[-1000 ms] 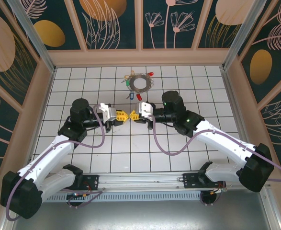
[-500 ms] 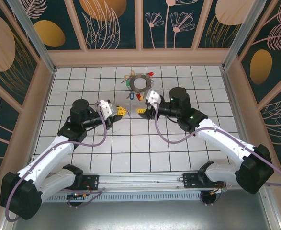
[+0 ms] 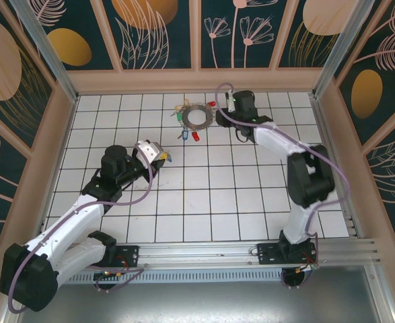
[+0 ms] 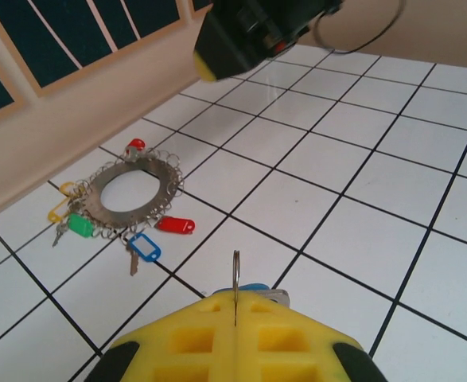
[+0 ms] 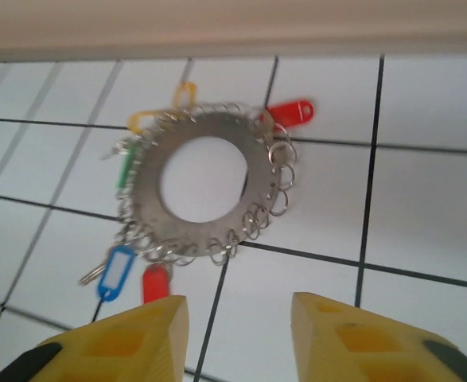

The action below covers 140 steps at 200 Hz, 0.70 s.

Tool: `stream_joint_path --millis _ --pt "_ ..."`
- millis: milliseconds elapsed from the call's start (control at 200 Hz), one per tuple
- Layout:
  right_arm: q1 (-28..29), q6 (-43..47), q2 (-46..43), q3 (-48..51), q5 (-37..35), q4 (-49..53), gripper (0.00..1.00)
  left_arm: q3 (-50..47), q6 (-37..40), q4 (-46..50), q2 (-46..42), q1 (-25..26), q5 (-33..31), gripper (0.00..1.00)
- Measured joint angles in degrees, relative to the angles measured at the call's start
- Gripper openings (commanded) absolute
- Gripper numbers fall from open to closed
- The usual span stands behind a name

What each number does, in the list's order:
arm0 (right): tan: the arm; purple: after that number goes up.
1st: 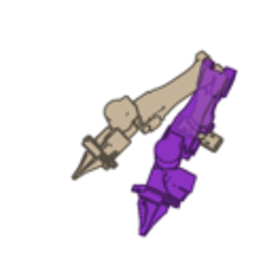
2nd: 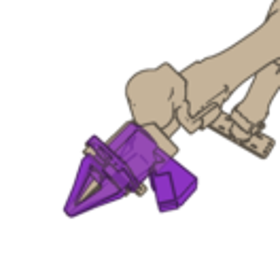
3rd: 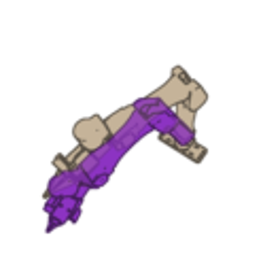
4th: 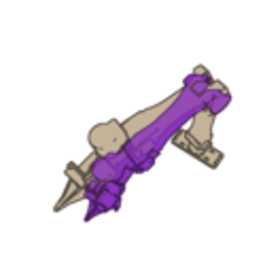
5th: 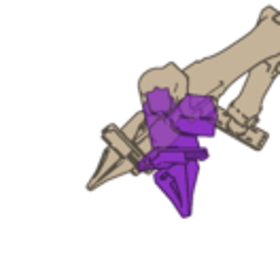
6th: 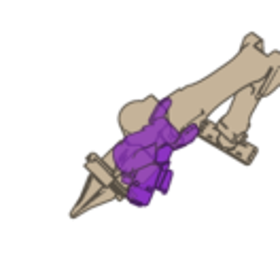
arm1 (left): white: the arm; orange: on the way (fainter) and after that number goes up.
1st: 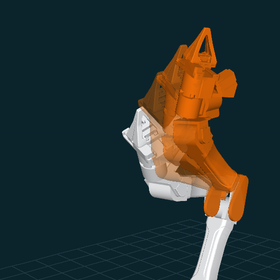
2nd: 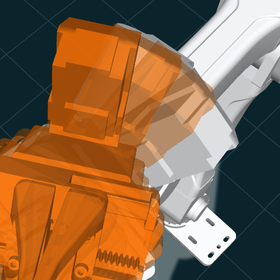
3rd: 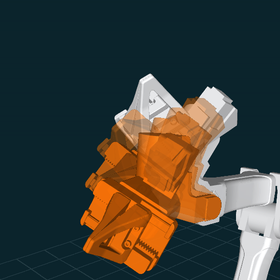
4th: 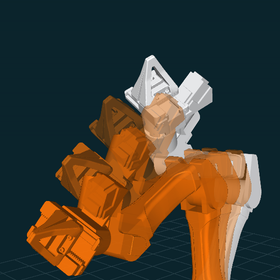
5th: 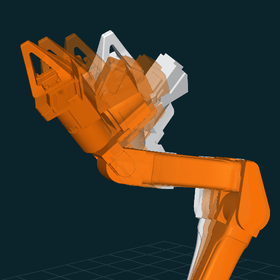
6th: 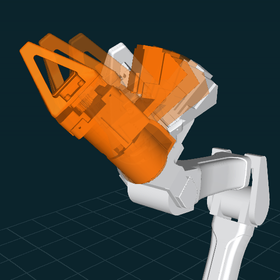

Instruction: Put the keys on the keyring

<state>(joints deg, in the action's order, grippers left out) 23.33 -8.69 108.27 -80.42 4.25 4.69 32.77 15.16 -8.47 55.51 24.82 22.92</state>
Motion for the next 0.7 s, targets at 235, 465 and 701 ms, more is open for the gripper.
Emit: stream_joint_path --millis 235,465,701 --pt "0.17 -0.66 20.72 -20.09 0.22 10.16 0.37 -0.63 -0.02 0.42 0.22 0.00 0.04 0.00" --pt "0.24 0.33 29.14 -32.48 -1.88 17.16 0.40 -1.25 -0.02 0.72 1.22 0.00 0.68 0.00" --pt "0.24 0.87 30.29 -34.91 -1.05 18.80 0.40 -1.29 -0.02 0.72 2.64 0.00 1.09 0.00"
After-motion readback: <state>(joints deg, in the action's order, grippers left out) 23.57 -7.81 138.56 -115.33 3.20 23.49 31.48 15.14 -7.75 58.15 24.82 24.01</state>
